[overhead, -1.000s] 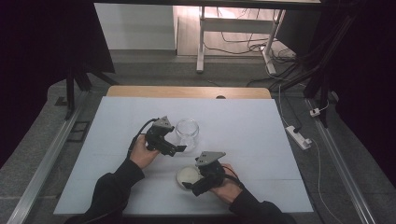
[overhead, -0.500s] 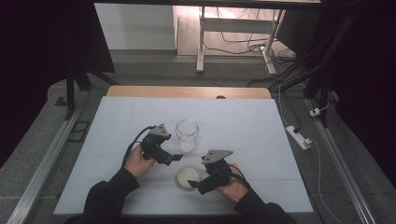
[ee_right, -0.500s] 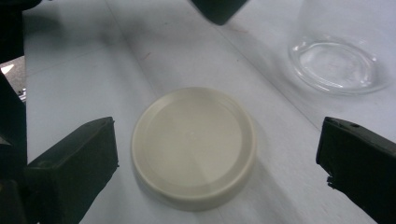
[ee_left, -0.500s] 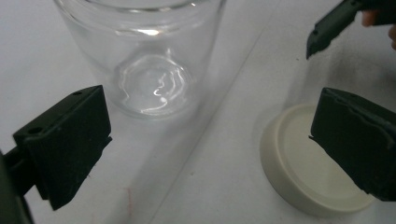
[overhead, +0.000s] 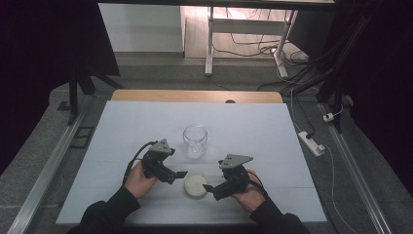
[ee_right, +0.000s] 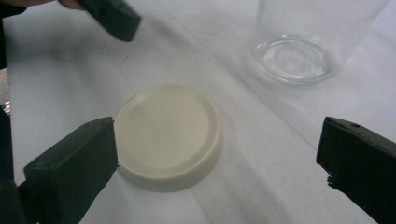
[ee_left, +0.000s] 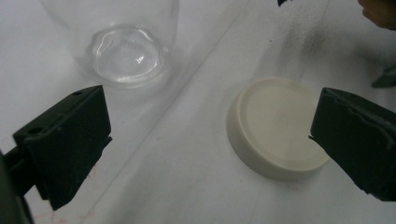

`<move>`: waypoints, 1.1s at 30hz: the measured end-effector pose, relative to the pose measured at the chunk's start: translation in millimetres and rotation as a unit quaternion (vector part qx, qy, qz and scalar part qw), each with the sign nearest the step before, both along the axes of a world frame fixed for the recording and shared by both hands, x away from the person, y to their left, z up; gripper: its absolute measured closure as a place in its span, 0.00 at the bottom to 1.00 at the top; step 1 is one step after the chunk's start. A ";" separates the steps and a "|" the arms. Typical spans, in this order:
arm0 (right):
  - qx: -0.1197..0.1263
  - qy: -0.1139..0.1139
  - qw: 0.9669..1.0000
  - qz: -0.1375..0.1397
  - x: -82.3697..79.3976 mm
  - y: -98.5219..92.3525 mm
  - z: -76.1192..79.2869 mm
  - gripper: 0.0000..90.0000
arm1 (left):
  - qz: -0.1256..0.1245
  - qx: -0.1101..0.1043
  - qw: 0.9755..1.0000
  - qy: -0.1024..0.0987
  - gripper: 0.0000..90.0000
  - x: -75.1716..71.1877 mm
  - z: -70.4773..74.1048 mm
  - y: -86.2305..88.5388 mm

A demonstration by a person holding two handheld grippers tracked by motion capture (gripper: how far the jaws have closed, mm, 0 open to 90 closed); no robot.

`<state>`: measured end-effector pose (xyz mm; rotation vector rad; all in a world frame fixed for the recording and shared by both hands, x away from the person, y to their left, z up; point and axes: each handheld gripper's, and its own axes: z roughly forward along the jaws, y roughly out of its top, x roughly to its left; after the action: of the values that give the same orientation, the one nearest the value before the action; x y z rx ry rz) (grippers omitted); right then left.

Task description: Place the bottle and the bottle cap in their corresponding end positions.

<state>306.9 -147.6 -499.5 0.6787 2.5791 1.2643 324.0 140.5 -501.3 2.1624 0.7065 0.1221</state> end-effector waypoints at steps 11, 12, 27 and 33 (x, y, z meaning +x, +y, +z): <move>0.007 0.009 1.000 -0.008 -5.4 -13.1 3.3 0.00 | 0.013 -0.008 1.000 -0.002 0.00 -25.8 3.1 15.8; 0.007 0.009 1.000 -0.010 -6.2 -14.7 4.0 0.00 | 0.014 -0.007 1.000 -0.001 0.00 -28.1 3.3 17.6; 0.016 0.006 0.998 -0.056 -15.1 -55.9 9.6 0.00 | 0.062 -0.022 0.998 0.002 0.00 -61.2 1.4 57.1; 0.015 0.005 0.997 -0.074 -18.8 -71.9 9.6 0.00 | 0.079 -0.021 0.997 0.004 0.00 -75.6 0.3 72.1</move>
<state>288.1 -219.5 -490.0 0.8654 2.4700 1.2569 248.4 212.6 -501.0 2.0668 0.8764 0.1800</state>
